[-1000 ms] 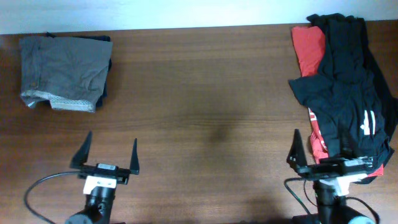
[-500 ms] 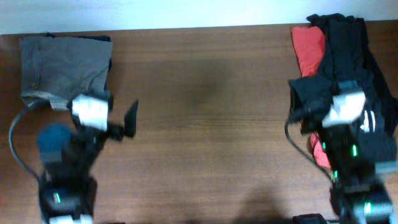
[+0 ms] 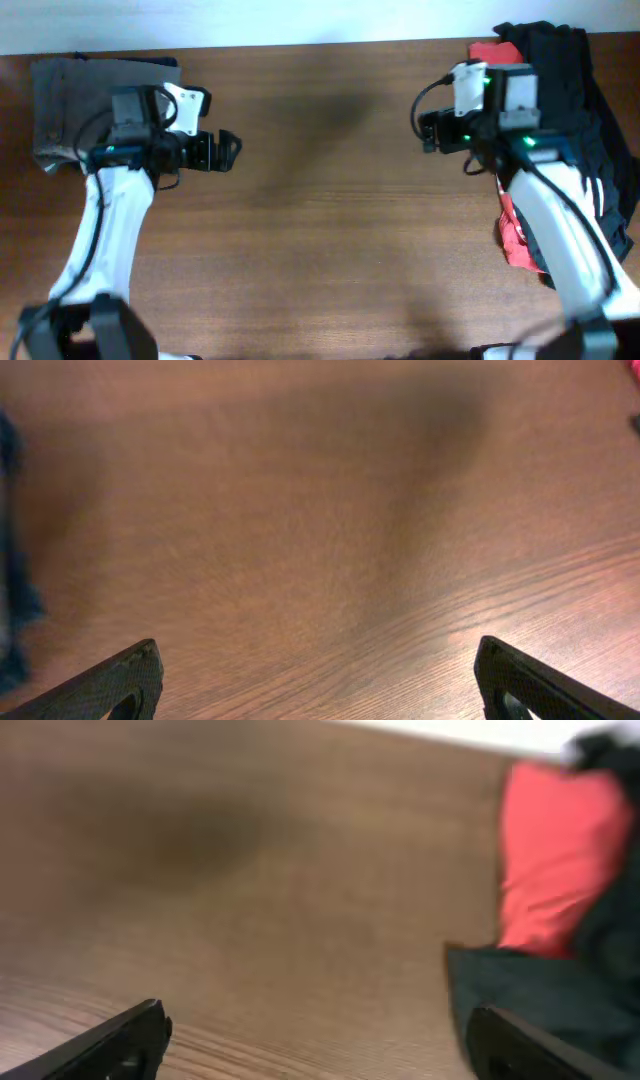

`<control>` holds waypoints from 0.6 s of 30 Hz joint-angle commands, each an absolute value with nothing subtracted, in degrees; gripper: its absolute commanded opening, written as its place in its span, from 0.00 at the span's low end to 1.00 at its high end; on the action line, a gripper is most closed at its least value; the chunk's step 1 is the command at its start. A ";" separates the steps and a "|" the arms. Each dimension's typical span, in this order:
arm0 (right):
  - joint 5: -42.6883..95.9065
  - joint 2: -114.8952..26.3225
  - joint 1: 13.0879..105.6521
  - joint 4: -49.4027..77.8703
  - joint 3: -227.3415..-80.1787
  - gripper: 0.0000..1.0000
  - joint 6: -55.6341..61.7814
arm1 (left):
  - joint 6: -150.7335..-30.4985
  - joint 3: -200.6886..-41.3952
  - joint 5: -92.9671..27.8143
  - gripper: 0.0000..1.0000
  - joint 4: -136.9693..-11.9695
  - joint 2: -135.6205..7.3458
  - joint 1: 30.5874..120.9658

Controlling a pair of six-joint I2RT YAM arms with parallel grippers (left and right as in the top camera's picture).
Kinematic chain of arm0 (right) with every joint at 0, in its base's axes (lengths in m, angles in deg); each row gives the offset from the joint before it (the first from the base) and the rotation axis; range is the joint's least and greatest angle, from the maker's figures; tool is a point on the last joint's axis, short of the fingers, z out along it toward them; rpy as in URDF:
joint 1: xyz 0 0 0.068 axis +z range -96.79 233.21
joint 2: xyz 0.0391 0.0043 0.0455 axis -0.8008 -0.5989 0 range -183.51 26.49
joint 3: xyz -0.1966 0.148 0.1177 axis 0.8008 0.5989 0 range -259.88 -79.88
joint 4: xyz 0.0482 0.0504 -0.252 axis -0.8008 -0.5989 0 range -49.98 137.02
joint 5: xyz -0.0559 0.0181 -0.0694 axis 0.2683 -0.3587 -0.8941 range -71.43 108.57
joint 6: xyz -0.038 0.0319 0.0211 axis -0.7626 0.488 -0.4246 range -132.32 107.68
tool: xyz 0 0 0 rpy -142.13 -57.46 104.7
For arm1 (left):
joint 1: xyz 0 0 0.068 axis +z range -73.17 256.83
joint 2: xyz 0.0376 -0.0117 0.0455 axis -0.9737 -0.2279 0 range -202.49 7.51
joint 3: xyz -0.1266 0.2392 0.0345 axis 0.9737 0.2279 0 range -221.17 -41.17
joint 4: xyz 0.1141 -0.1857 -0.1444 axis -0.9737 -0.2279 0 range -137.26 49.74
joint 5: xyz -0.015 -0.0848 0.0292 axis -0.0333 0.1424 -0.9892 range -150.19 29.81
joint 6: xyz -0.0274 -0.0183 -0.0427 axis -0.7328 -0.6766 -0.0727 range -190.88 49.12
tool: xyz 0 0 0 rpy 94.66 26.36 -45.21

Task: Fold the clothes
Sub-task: 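Move the right gripper to the dark green shirt on the right pile and grasp it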

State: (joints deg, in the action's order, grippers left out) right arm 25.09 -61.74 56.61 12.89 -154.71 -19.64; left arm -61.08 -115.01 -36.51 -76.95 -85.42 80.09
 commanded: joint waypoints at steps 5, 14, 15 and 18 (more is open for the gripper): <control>23.23 -71.82 53.39 16.67 -156.09 0.99 -14.11 | -61.01 -116.23 -27.90 0.99 -75.40 -95.16 79.90; 20.87 -80.38 42.68 20.28 -156.07 0.93 -4.97 | -60.97 -116.23 -27.18 0.99 -73.13 -96.85 79.92; 20.72 -80.89 42.29 20.52 -156.07 0.92 -5.17 | -60.99 -116.23 -27.16 0.99 -72.73 -96.85 79.92; 17.99 -82.50 41.48 20.52 -156.07 0.88 -6.26 | -61.01 -116.23 -26.96 0.99 -71.75 -96.85 79.83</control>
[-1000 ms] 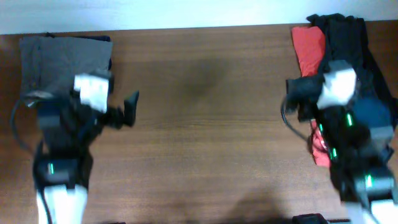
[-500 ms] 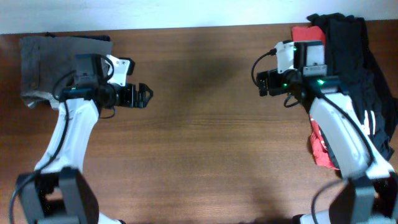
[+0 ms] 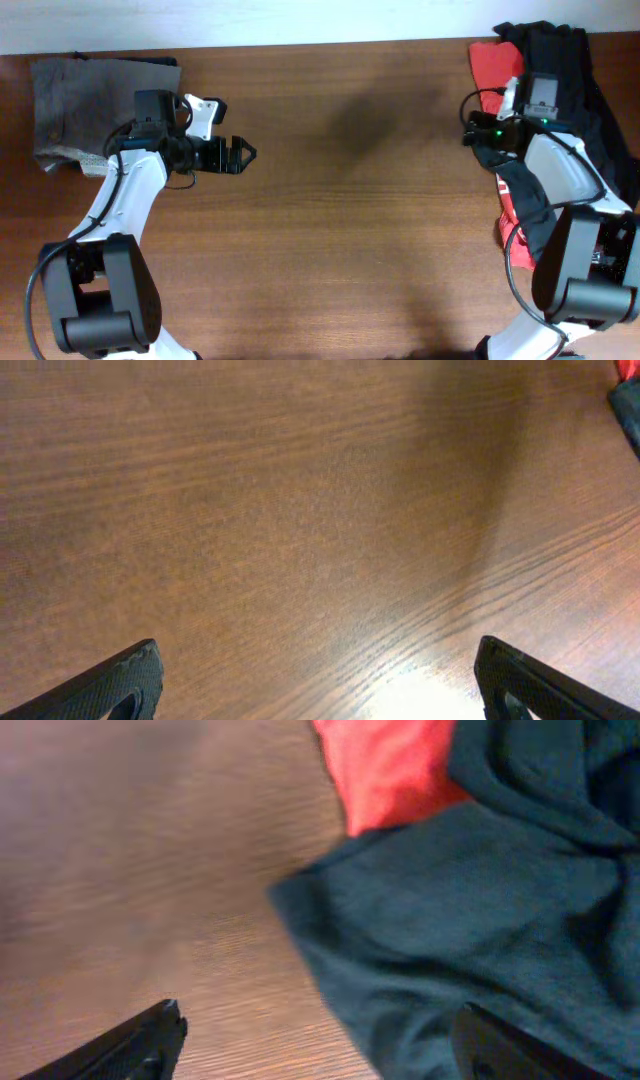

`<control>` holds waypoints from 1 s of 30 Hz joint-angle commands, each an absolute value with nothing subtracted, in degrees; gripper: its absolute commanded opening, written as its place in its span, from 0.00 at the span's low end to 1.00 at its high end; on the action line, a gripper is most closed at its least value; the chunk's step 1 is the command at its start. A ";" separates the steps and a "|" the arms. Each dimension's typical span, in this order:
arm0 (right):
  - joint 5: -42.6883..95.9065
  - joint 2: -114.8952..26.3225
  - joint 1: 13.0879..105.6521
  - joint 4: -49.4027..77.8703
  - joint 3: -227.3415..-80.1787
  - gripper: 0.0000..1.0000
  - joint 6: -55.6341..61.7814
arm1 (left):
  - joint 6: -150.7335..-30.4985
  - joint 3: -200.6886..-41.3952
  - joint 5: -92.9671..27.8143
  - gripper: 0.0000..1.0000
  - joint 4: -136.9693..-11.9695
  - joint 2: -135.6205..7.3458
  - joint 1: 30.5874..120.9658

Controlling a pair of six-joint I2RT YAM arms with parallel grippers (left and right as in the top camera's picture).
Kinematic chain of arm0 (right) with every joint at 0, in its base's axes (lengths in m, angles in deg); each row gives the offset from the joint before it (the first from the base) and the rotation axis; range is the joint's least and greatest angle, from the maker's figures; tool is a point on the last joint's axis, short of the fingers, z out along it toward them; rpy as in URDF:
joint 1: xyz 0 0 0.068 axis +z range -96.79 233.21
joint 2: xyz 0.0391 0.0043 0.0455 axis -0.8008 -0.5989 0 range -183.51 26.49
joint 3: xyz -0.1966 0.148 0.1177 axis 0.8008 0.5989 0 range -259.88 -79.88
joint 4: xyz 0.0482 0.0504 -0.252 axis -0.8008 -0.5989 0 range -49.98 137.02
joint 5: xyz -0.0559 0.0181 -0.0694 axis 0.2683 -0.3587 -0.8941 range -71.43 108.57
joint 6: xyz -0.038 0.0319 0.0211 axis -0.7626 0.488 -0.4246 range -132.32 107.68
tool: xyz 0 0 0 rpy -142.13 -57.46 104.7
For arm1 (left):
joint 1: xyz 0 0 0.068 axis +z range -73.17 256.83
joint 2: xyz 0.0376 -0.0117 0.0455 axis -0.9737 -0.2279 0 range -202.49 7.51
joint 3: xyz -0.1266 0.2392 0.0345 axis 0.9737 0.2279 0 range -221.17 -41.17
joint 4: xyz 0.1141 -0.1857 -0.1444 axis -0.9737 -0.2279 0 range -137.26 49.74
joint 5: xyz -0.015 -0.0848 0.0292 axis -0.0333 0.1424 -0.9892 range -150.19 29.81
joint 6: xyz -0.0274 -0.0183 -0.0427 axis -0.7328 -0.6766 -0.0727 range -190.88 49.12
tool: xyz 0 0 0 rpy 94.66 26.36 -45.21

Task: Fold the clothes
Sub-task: 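Move the right gripper to the dark green shirt on the right pile and grasp it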

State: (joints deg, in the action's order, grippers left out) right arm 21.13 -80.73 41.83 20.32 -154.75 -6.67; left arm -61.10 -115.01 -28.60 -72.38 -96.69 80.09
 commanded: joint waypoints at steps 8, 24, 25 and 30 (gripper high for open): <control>14.88 -87.27 41.13 21.54 -156.07 0.85 -6.28 | -61.12 -116.23 -26.96 0.99 -71.53 -96.85 77.84; 15.04 -92.93 41.17 27.56 -156.04 0.38 -7.57 | -63.74 -116.23 -28.25 0.99 -67.62 -96.85 74.17; 15.06 -92.82 41.17 27.60 -156.04 0.34 -7.57 | -63.81 -116.23 -28.29 0.99 -67.55 -96.85 74.19; 15.06 -92.58 41.17 27.53 -156.44 0.04 -7.57 | -63.79 -116.23 -28.49 0.99 -67.49 -96.85 74.19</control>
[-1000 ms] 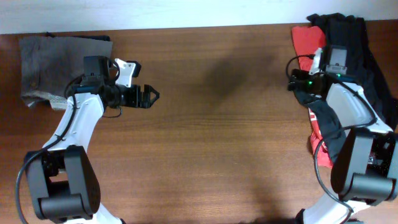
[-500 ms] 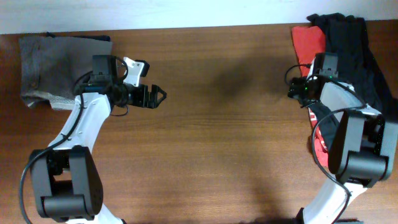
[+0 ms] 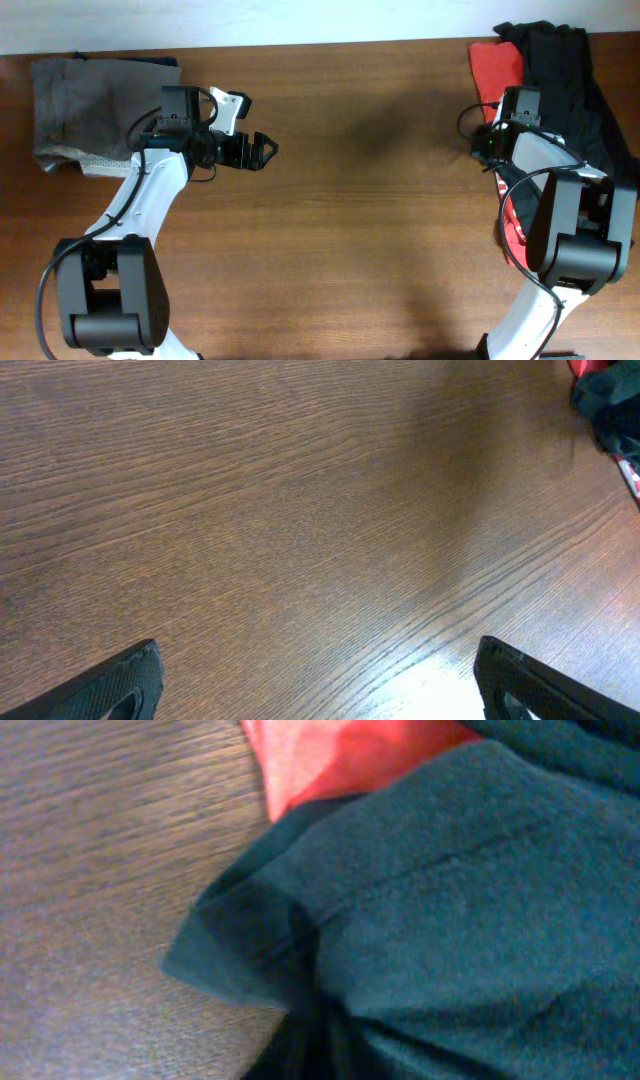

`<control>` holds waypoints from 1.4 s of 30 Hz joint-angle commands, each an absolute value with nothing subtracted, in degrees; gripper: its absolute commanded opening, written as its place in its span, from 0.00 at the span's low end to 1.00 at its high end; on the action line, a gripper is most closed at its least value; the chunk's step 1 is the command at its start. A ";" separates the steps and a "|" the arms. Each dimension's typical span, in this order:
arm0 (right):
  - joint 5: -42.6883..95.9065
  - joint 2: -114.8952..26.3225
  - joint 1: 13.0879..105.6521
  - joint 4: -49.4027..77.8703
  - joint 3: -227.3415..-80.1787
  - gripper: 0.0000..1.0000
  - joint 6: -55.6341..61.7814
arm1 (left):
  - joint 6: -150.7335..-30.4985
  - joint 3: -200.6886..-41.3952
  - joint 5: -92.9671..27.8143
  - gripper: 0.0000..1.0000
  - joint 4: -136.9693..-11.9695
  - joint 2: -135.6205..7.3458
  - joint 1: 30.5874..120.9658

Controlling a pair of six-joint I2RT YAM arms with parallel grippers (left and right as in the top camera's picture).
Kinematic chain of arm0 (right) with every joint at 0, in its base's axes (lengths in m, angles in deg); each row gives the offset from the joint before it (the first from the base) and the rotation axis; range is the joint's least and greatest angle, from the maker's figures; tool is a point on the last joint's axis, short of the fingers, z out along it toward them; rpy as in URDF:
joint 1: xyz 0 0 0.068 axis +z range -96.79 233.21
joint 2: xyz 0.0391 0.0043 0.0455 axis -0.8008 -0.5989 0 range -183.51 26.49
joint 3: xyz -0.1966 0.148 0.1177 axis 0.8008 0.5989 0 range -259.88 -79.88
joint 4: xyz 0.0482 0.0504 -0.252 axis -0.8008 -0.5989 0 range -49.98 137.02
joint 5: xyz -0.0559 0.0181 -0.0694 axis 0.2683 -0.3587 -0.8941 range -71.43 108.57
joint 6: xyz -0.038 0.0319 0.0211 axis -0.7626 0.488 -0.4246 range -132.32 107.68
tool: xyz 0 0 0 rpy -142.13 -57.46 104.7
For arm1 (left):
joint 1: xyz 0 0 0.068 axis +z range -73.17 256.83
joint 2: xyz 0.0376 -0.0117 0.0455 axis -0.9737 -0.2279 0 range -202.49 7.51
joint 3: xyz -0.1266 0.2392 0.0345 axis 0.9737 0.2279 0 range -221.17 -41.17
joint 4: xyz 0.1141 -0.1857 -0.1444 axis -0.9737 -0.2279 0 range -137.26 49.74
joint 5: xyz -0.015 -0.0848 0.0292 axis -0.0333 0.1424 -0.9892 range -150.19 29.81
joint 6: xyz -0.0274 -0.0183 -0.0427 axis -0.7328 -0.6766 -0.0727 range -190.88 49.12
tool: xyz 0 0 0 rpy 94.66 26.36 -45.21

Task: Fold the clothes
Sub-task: 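Move the right gripper to the dark green shirt on the right pile and grasp it, then drag the dark green NIKE shirt leftward onto the table center with the right gripper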

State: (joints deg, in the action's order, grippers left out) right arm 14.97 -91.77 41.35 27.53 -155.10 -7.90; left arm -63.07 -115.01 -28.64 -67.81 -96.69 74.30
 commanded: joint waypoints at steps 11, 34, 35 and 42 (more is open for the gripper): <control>18.12 -85.08 41.17 24.60 -158.89 0.04 -10.52 | -63.81 -116.47 -28.45 0.90 -65.56 -96.82 74.19; 33.77 -66.88 70.90 17.33 -163.08 0.04 -10.83 | -64.20 -129.72 -28.49 0.77 -65.21 -87.80 80.90; 33.44 -66.88 73.09 18.22 -163.08 0.04 -10.22 | -64.20 -129.72 -28.49 0.77 -65.34 -87.32 82.19; 30.71 -68.19 88.45 23.51 -163.08 0.04 -9.89 | -64.16 -129.72 -28.49 0.77 -68.82 -86.66 89.43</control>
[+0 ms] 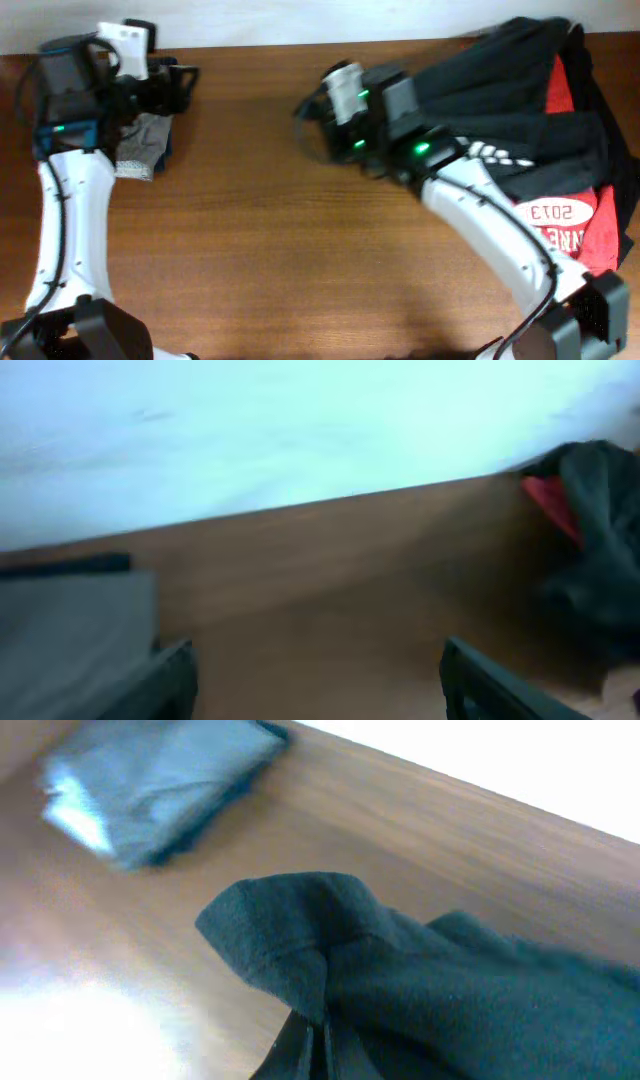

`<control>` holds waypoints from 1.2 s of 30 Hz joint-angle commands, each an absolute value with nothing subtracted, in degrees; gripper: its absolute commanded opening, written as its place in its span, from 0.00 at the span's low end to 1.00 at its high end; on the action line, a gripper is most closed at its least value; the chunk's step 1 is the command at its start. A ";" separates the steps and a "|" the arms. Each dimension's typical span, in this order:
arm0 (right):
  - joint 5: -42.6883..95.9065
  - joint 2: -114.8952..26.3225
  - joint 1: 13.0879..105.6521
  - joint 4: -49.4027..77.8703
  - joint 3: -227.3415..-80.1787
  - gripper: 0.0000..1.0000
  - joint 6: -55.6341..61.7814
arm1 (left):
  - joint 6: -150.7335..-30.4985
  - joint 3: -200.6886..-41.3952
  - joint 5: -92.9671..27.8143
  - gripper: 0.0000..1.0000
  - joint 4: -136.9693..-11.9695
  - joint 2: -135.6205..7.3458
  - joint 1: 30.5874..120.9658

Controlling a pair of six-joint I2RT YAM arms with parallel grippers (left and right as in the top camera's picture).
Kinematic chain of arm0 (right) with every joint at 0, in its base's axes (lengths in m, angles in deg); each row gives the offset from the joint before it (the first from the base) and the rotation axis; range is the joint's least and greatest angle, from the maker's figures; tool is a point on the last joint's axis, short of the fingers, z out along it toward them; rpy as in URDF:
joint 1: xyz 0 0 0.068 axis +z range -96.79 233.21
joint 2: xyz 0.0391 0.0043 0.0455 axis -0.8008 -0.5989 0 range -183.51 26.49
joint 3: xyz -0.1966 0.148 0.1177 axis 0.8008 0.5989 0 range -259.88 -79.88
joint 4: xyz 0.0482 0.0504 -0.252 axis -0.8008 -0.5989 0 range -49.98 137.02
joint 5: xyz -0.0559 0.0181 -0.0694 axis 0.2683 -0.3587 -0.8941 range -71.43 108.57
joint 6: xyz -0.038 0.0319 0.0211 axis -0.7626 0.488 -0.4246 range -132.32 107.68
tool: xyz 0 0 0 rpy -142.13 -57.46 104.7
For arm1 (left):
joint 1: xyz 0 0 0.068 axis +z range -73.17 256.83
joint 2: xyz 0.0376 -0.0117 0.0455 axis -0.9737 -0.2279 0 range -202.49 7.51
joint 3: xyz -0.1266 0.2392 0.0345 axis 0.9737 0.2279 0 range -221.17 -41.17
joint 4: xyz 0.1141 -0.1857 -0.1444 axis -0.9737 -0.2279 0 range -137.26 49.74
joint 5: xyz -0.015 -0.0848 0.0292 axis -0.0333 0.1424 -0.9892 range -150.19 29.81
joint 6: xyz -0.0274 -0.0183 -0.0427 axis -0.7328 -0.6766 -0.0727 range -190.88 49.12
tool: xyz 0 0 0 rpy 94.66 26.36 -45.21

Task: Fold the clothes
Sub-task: 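Drag the dark green NIKE shirt leftward onto the table center with the right gripper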

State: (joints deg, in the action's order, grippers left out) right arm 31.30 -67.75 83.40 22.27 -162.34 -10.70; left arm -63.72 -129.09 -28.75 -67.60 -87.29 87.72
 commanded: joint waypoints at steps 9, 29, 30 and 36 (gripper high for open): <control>29.48 -74.48 101.04 26.48 -163.08 0.04 -7.96 | -63.52 -129.72 -28.51 0.77 -71.51 -86.66 94.65; 32.98 -75.16 120.30 28.52 -163.08 0.04 -9.25 | -63.52 -129.72 -37.54 0.77 -71.60 -86.66 95.74; 33.02 -75.16 120.73 28.28 -163.08 0.04 -9.56 | -63.52 -129.72 -37.54 0.77 -71.60 -86.66 95.74; 33.40 -75.14 121.39 27.03 -163.10 0.07 -10.39 | -63.52 -129.72 -37.52 0.77 -71.60 -86.66 95.74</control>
State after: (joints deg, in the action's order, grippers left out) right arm 32.87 -75.49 121.50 27.25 -162.34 -9.54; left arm -63.85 -129.09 -36.90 -71.77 -87.32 95.46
